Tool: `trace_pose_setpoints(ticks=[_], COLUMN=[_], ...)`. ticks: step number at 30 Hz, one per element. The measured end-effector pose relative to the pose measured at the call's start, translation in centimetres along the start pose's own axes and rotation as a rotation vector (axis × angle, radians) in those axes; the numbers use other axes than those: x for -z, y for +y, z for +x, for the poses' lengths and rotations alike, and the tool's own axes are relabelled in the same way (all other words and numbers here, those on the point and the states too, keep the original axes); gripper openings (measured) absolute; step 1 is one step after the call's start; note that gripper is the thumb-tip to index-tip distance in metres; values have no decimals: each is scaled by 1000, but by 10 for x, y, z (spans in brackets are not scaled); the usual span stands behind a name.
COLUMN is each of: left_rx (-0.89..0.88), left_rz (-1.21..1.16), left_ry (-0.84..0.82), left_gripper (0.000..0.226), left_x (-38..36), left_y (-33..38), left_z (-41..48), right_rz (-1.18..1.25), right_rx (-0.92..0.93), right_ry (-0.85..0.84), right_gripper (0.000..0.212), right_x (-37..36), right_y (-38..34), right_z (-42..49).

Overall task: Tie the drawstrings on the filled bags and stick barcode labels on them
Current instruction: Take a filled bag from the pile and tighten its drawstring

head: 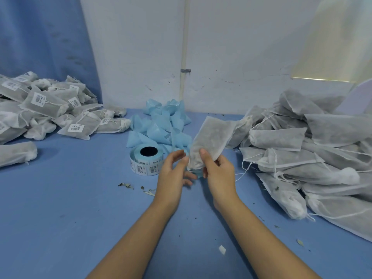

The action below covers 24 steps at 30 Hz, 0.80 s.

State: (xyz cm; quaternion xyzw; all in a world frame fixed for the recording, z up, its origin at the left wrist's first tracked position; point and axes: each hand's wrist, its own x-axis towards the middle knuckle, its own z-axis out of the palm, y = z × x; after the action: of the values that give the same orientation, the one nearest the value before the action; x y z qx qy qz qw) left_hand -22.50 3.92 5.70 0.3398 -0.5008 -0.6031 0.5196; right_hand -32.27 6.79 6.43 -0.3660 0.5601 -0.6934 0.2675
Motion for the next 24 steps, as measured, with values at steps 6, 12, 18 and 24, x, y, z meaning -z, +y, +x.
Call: trace_pose_setpoints(ticks=[6,12,18,24], left_rx=[79,115,139,116], left_rz=[-52,-63,-111,-120], left_ry=[-85,-54,-86,-105], left_gripper=[21,13,16,23], left_x=[4,10,10,11], left_y=[0,-2,-3,-4], left_z=[3,8,10,11], right_rz=[324,362,-149,-577], right_rx=[-252,-228,-63,279], right_ry=[-95,-115,35,4], right_gripper=[23,20,21,22], right_x=[0,5,6,6], right_y=[-3,4,16,13], right_z=[3,9,8,0])
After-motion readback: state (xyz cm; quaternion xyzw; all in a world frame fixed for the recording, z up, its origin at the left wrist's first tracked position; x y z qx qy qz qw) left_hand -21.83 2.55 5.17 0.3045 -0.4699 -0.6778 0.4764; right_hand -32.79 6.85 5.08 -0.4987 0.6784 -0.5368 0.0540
